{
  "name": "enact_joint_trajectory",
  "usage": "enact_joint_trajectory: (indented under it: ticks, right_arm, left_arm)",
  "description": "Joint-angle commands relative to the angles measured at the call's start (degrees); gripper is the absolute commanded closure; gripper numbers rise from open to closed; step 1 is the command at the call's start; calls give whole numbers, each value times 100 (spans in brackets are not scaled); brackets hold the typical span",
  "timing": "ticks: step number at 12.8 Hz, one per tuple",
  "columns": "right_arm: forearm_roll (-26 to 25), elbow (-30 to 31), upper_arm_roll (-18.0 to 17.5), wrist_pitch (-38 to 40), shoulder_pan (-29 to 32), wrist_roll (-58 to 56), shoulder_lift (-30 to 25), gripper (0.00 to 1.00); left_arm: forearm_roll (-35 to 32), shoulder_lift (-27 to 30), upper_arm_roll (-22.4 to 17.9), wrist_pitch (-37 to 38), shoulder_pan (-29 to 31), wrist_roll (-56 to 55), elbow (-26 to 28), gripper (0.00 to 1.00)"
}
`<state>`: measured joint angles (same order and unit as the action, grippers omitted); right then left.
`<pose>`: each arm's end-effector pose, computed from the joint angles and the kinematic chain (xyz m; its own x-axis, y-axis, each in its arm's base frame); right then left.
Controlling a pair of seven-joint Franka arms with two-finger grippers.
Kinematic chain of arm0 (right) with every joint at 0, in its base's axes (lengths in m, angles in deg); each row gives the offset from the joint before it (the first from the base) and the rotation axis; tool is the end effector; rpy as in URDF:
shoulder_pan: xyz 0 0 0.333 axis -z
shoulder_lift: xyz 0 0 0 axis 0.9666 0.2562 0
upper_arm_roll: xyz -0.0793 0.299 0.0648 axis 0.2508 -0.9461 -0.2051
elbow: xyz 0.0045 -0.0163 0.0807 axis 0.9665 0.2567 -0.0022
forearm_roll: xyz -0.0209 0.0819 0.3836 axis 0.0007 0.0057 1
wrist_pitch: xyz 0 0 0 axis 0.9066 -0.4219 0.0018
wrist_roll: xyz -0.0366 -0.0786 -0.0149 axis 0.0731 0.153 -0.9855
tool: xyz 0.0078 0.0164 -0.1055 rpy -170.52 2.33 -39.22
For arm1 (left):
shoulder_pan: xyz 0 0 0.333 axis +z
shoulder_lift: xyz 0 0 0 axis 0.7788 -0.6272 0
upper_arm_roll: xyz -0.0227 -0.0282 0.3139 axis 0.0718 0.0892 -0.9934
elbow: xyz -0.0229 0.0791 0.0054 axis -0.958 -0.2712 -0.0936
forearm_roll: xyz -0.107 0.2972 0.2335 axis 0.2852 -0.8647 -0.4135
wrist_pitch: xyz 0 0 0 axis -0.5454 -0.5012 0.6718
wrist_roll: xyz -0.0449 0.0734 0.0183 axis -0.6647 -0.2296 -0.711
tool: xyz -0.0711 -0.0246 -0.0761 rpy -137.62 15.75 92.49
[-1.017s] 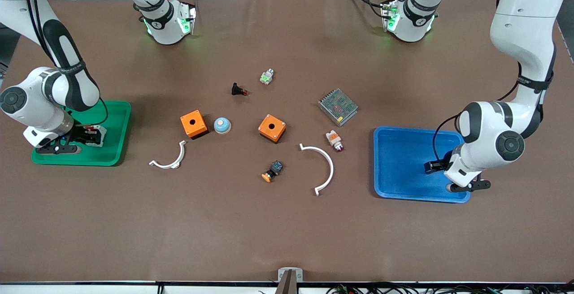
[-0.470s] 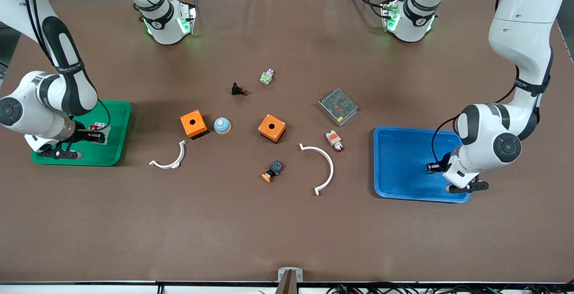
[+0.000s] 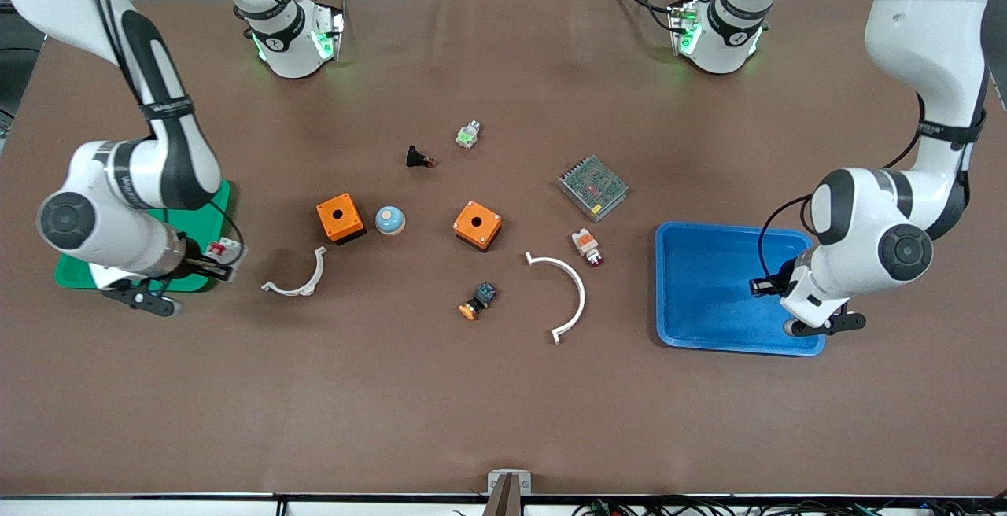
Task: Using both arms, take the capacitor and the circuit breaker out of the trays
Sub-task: 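Lift the breaker with the right gripper while the left gripper lifts the capacitor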
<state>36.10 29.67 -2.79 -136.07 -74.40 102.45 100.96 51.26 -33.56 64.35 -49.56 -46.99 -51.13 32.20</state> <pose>0.6240 0.0195 0.2937 0.9210 -0.3858 -0.0535 -0.3827 -0.9219 0.0608 0.6425 -0.0503 0.2902 0.9893 0.0922 -0.1132 0.0955 -0.9952 0.0234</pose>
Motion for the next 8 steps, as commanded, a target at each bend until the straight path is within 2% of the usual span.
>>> enact_joint_trajectory:
  ticks: [1,5,6,7,8]
  right_arm:
    - [-23,-670,-384,110,-56,1058,567,94]
    - [-23,-1522,-385,66,-627,2465,1472,93]
    - [-23,-1576,-385,48,-698,2607,1569,91]
    - [-23,-1585,-385,48,-708,2635,1570,85]
    - [-23,-1586,-385,74,-716,2635,1570,66]
  left_arm:
    - [9,588,426,266,-12,-134,409,100]
    - [-9,669,1471,152,-30,-1536,611,100]
    - [-35,625,1709,64,-99,-1958,621,100]
    - [-61,581,1789,-6,-318,-2450,629,100]
    - [-70,520,1790,-24,-616,-2942,647,99]
